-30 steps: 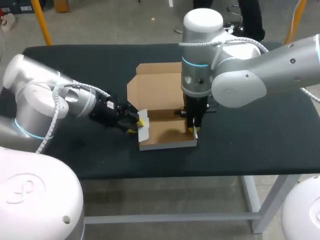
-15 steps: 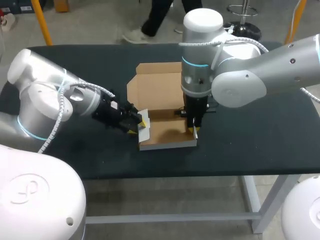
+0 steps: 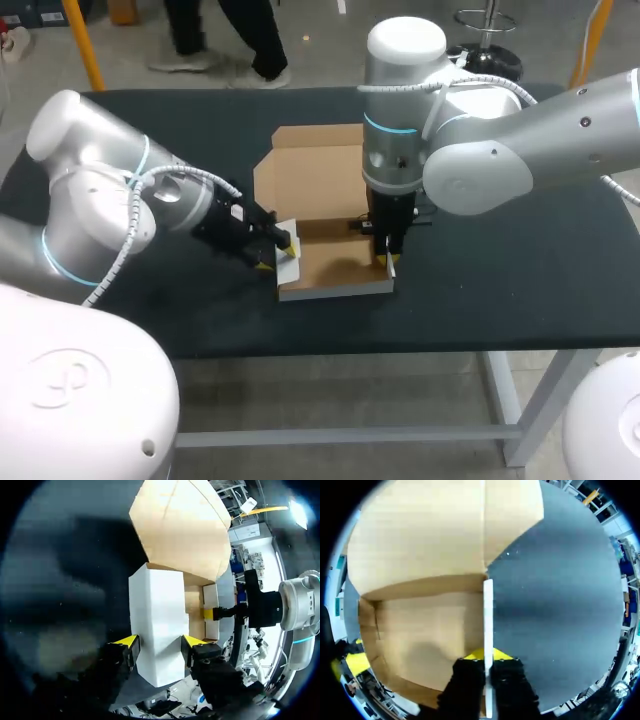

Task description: Assemble the packaging by folding the flat box into shape, placing the metal phone stand inside, and closing the box properly

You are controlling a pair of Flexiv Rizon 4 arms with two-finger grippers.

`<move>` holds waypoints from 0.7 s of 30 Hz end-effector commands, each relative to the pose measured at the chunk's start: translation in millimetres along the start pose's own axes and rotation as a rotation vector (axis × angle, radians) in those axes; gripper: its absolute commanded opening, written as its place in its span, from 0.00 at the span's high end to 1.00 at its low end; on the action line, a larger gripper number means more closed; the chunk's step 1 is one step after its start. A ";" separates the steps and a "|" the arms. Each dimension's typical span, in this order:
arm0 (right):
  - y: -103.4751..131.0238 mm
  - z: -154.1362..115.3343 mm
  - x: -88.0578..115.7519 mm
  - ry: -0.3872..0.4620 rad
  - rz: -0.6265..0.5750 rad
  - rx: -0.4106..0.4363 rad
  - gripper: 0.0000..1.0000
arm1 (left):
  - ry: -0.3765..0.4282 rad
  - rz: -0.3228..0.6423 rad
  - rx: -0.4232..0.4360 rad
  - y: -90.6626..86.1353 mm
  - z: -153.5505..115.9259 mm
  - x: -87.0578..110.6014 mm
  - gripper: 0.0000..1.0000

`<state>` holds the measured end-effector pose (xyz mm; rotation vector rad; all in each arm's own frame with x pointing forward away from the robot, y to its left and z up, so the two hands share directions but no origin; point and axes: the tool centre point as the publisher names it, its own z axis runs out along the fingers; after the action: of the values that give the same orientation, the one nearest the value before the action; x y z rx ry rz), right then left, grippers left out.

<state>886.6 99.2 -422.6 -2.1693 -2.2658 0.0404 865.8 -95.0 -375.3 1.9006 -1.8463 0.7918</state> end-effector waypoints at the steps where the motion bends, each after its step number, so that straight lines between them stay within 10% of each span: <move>1: 0.9 -0.3 0.9 -0.003 -0.001 0.005 1.00 | -0.110 0.006 -0.014 -2.3 8.0 4.0 0.43; 21: 0.9 -0.3 0.9 -0.003 -0.001 0.005 1.00 | -0.361 0.009 -0.060 -11.1 15.2 -11.8 0.57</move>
<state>886.6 99.4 -422.2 -2.1692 -2.2656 0.0398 872.2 -93.1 -389.5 2.0082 -1.9727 0.5721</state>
